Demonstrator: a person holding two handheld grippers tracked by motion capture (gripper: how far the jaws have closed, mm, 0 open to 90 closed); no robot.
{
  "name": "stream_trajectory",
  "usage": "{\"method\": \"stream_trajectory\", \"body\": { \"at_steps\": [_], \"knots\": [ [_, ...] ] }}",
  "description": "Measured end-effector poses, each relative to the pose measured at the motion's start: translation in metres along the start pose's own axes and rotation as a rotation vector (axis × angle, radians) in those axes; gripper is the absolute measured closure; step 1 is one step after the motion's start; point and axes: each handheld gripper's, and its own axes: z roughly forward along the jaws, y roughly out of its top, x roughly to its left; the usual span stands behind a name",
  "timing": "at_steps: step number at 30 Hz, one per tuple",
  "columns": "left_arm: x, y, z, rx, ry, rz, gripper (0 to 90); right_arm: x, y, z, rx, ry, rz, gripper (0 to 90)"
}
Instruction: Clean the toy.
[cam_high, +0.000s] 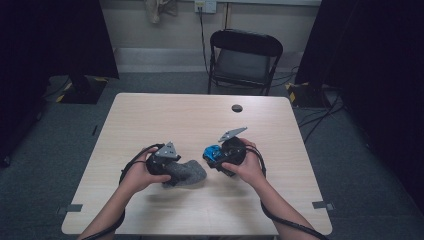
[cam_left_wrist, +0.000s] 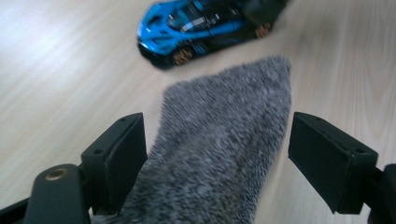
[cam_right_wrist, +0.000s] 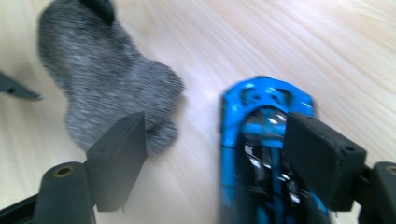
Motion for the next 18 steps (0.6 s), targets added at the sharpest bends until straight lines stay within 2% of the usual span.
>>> {"method": "stream_trajectory", "body": {
  "at_steps": [3, 6, 9, 13, 15, 18],
  "knots": [
    [-0.002, -0.005, 0.008, 0.025, -0.002, 0.009, 18.9, -0.009, -0.006, -0.004, -0.023, -0.028, 0.023, 20.1],
    [-0.002, -0.006, 0.013, 0.039, 0.001, 0.021, 18.3, -0.016, -0.011, -0.002, 0.007, -0.05, 0.03, 19.8],
    [-0.001, -0.008, 0.017, 0.038, 0.001, 0.007, 18.4, -0.021, -0.016, 0.003, 0.024, -0.051, 0.036, 20.8],
    [0.001, -0.011, 0.021, 0.043, 0.015, 0.005, 19.8, -0.024, -0.019, 0.011, 0.024, -0.062, 0.016, 21.4],
    [0.002, -0.013, 0.022, 0.047, 0.015, 0.001, 20.1, -0.025, -0.021, 0.016, 0.036, -0.078, 0.009, 21.9],
    [0.003, -0.016, 0.025, 0.043, 0.017, -0.003, 20.6, -0.027, -0.024, 0.024, 0.056, -0.073, 0.002, 22.1]
  ]
}}
